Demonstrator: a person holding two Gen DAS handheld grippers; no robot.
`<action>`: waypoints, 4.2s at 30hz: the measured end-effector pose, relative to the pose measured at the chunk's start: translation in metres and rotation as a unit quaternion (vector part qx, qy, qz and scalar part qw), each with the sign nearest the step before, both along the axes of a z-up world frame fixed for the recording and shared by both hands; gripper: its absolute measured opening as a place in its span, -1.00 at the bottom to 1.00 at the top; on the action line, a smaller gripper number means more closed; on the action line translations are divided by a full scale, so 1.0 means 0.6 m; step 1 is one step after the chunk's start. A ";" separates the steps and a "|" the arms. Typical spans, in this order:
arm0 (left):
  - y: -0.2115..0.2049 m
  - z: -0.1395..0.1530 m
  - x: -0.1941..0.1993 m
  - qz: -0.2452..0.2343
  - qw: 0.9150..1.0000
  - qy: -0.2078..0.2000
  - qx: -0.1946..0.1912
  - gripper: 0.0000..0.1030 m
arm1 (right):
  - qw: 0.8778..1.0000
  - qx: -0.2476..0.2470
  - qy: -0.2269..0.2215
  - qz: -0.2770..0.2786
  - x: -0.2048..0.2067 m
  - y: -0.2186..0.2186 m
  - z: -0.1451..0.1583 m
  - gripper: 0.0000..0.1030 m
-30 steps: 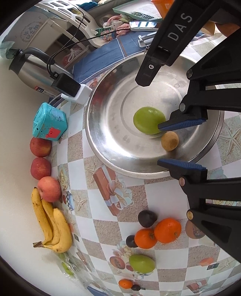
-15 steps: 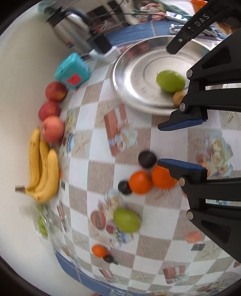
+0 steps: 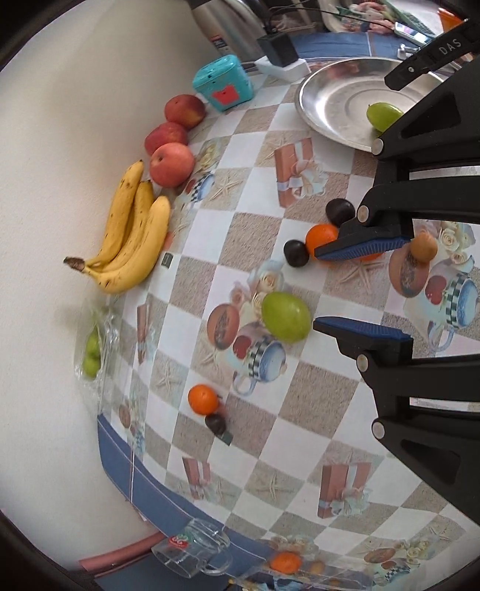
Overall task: Organize fruits
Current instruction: 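Open the right tool to release the apple while the left tool drops the kiwi in the bowl, then withdraw the right tool from the bowl toward the remaining fruits, then grasp a kiwi with the right tool and carry it into the bowl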
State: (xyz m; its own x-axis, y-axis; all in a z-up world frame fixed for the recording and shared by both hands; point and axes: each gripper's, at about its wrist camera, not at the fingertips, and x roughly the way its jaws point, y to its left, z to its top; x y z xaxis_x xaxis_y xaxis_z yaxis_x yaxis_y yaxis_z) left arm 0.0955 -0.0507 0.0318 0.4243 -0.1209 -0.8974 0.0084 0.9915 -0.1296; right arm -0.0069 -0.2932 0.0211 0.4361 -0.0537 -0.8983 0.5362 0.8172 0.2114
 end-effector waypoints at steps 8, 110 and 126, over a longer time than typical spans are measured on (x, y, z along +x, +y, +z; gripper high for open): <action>0.011 -0.005 0.000 0.014 1.000 0.007 0.007 0.55 | 1.000 -0.003 -0.005 0.009 0.005 0.016 0.005 -0.19; 0.130 -0.082 0.016 0.043 0.995 0.087 -0.036 0.84 | 0.976 0.011 0.001 0.218 0.074 0.262 -0.050 -0.50; 0.027 -0.069 0.001 -0.037 0.993 0.078 -0.076 0.63 | 0.994 -0.039 0.003 0.107 0.044 0.117 -0.021 -0.50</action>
State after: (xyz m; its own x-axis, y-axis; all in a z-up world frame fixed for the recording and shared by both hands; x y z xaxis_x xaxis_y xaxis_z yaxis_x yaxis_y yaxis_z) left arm 0.0963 -0.0347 -0.0095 0.2668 -0.2868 -0.9201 0.0495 0.9575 -0.2841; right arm 0.0195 -0.2230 0.0083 0.4404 -0.0295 -0.8973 0.3503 0.9259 0.1414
